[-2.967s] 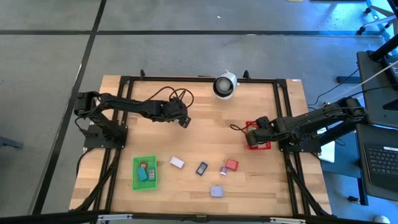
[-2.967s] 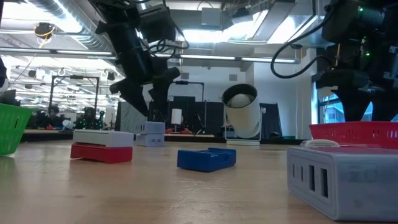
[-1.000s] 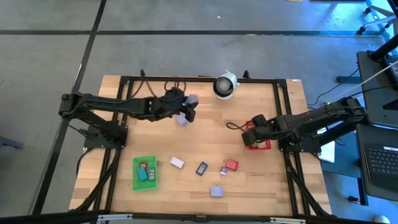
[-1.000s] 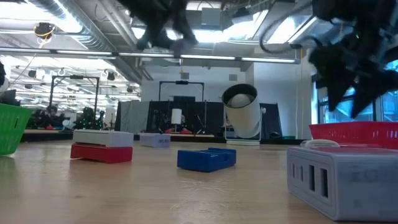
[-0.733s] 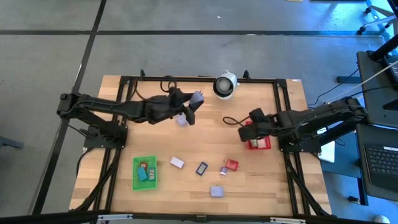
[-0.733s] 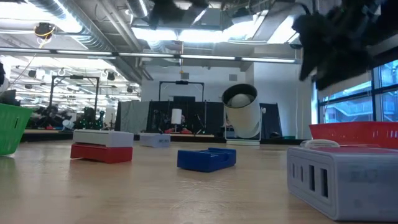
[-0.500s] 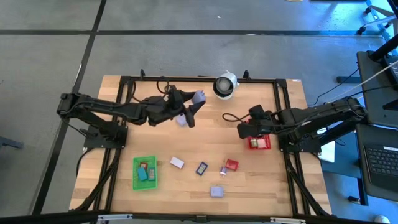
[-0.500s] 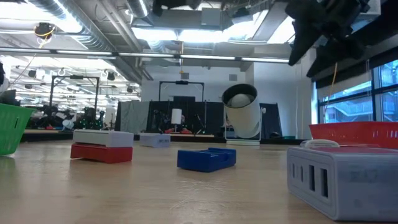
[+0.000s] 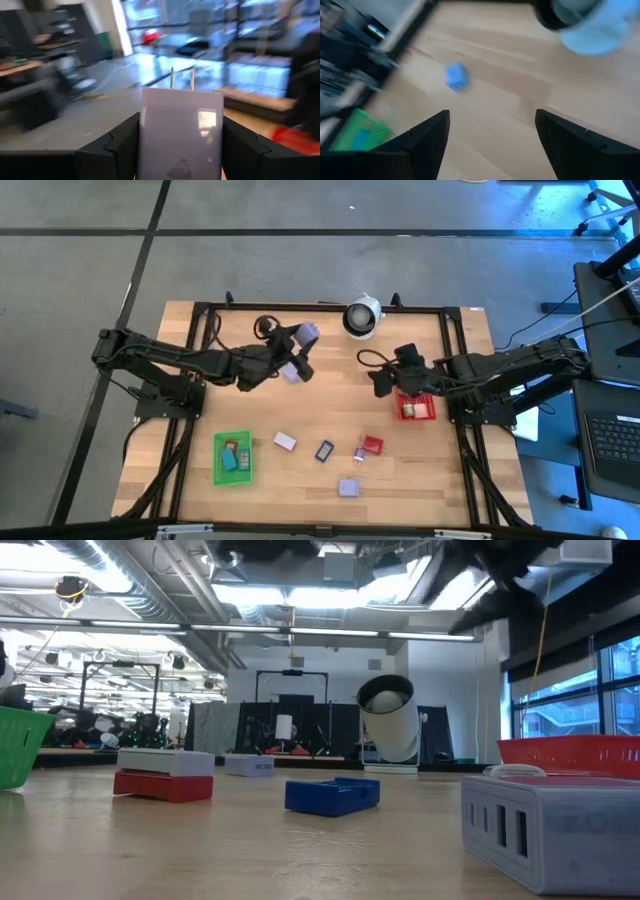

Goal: Pick & Place Office items
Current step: Put the top light blue charger adapter into the red bin

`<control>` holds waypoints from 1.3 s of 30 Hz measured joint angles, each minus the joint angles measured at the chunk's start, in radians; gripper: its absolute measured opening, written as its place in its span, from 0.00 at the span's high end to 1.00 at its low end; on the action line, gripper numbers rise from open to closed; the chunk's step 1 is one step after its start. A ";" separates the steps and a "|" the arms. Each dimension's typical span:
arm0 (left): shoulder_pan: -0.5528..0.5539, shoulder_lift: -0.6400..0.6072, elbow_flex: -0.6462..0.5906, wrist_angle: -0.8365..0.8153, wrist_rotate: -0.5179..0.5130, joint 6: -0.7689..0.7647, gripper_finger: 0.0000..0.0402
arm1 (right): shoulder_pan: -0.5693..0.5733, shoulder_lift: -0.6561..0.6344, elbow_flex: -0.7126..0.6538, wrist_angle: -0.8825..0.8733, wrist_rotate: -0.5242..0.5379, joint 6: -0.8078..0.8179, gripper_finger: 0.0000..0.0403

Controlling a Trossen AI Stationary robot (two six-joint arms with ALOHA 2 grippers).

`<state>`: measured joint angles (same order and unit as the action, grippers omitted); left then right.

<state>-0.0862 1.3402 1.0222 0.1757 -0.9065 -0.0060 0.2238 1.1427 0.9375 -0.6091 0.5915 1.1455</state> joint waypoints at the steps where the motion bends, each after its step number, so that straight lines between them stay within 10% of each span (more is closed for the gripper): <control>1: 0.001 0.006 0.000 -0.022 -0.025 -0.016 0.48 | -0.004 0.000 0.000 0.041 0.006 -0.017 0.27; 19: 0.003 0.249 0.000 0.074 0.143 -0.217 0.48 | -0.163 0.115 0.001 0.506 -0.319 -0.189 0.27; 39: 0.002 0.294 0.000 0.153 0.256 -0.218 0.48 | -0.203 0.245 0.000 0.641 -0.322 -0.218 0.35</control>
<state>-0.0845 1.6341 1.0218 0.3291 -0.6509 -0.2238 0.0207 1.3872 0.9379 0.0319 0.2691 0.9279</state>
